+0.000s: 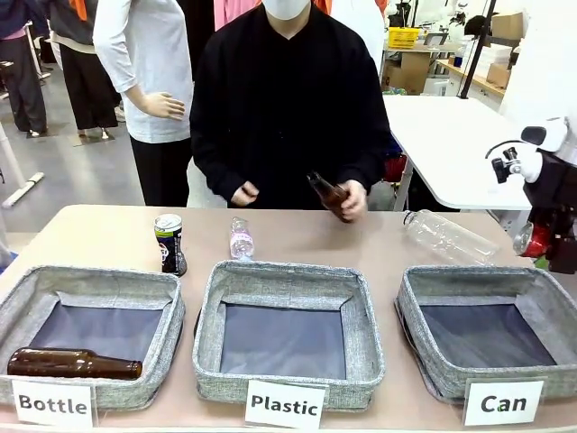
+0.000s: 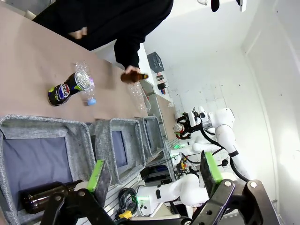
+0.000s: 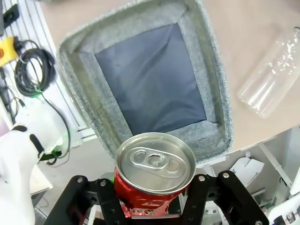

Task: Sort the can waste into the basket.
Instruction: Pick up the can waste from the table and place it in the right Fabric basket.

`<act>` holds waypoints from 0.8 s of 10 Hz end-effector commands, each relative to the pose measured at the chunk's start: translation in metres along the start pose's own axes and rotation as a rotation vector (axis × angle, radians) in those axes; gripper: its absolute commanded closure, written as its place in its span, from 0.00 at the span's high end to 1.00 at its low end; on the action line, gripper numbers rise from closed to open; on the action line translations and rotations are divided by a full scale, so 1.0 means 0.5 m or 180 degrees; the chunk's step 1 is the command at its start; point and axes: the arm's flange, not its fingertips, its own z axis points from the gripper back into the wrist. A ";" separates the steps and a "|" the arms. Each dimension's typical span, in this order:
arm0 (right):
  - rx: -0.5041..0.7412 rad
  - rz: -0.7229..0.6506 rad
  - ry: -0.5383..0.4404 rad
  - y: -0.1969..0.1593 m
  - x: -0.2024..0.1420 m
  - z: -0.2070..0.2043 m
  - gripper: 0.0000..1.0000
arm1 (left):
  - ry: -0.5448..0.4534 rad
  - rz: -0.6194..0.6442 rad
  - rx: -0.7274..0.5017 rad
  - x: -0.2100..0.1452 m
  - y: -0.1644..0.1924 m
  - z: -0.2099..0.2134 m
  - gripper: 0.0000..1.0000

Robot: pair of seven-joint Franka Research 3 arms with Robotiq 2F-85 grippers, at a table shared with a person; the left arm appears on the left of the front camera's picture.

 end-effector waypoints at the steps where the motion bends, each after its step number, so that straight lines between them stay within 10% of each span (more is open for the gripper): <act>1: -0.0028 -0.0044 0.0152 -0.022 0.010 0.009 1.00 | -0.0027 0.0040 -0.0045 -0.001 -0.005 -0.003 1.00; 8: 0.0463 -0.0394 -0.0051 -0.041 0.032 0.030 1.00 | -0.0027 0.0040 -0.0045 -0.001 -0.005 -0.003 1.00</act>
